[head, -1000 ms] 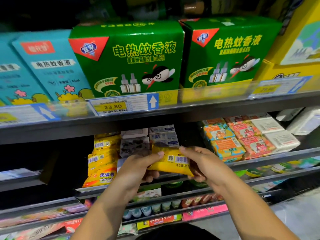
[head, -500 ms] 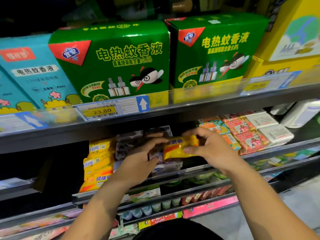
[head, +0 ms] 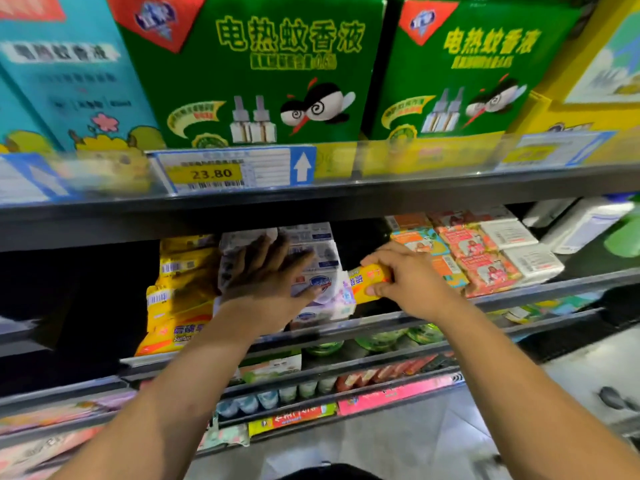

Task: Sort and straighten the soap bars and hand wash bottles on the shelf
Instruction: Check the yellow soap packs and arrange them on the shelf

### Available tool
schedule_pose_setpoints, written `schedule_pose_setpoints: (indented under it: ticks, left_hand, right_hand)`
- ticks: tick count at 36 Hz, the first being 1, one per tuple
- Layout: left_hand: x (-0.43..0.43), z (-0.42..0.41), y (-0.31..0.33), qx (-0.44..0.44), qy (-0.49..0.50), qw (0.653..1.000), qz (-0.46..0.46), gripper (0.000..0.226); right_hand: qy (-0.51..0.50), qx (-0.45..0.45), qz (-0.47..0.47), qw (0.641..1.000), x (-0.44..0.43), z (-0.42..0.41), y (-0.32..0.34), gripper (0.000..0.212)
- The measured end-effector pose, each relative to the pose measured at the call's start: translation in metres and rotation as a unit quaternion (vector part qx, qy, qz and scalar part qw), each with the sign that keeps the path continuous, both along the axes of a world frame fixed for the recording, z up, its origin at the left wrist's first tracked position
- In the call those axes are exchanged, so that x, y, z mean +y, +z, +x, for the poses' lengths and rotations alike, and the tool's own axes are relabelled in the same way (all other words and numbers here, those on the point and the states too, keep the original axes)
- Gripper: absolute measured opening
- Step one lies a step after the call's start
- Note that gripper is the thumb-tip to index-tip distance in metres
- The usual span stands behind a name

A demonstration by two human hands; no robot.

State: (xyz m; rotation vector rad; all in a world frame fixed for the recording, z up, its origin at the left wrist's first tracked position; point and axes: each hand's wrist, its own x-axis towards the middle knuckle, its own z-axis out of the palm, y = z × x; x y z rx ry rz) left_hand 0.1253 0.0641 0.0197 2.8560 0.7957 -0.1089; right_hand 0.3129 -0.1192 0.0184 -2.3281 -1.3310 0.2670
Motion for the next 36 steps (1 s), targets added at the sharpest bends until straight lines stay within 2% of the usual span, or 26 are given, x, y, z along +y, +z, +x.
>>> schedule_pose_setpoints:
  ticks: [4, 7, 10, 14, 21, 28, 30, 33, 36]
  left_hand:
    - [0.002, 0.000, -0.004, -0.010, -0.007, 1.000, 0.006, 0.071]
    - [0.003, -0.001, -0.009, -0.033, -0.010, 0.999, 0.012, 0.070]
    - [0.002, -0.001, -0.014, -0.057, -0.015, 0.998, 0.034, 0.067]
    - [0.002, -0.002, -0.016, -0.062, -0.017, 0.997, 0.046, 0.070]
    - [0.005, -0.001, -0.021, -0.063, -0.022, 0.997, 0.049, 0.072]
    - [0.003, 0.000, -0.012, -0.055, -0.012, 0.998, -0.012, 0.071]
    - [0.005, -0.001, -0.012, -0.051, -0.025, 0.998, -0.003, 0.071]
    - [0.006, -0.001, -0.006, -0.009, -0.038, 0.999, -0.023, 0.072]
    - [0.012, 0.001, 0.003, -0.001, -0.037, 0.995, -0.098, 0.070]
  right_hand:
    - [0.006, -0.081, -0.037, 0.996, 0.002, -0.001, -0.005, 0.044]
    - [0.001, -0.146, -0.120, 0.982, 0.006, -0.001, 0.005, 0.051]
    - [-0.005, -0.145, -0.196, 0.970, 0.012, -0.001, 0.014, 0.057]
    - [0.002, -0.162, -0.284, 0.945, 0.020, 0.000, 0.018, 0.050]
    - [0.001, -0.075, -0.253, 0.965, 0.022, 0.002, 0.017, 0.051]
    - [-0.021, -0.039, -0.256, 0.966, 0.023, -0.005, 0.019, 0.027]
    - [-0.021, -0.019, -0.252, 0.967, 0.022, -0.007, 0.021, 0.026]
    - [-0.040, 0.040, -0.205, 0.977, 0.018, -0.007, 0.024, 0.032]
    - [-0.061, 0.020, -0.137, 0.988, 0.020, -0.009, 0.029, 0.026]
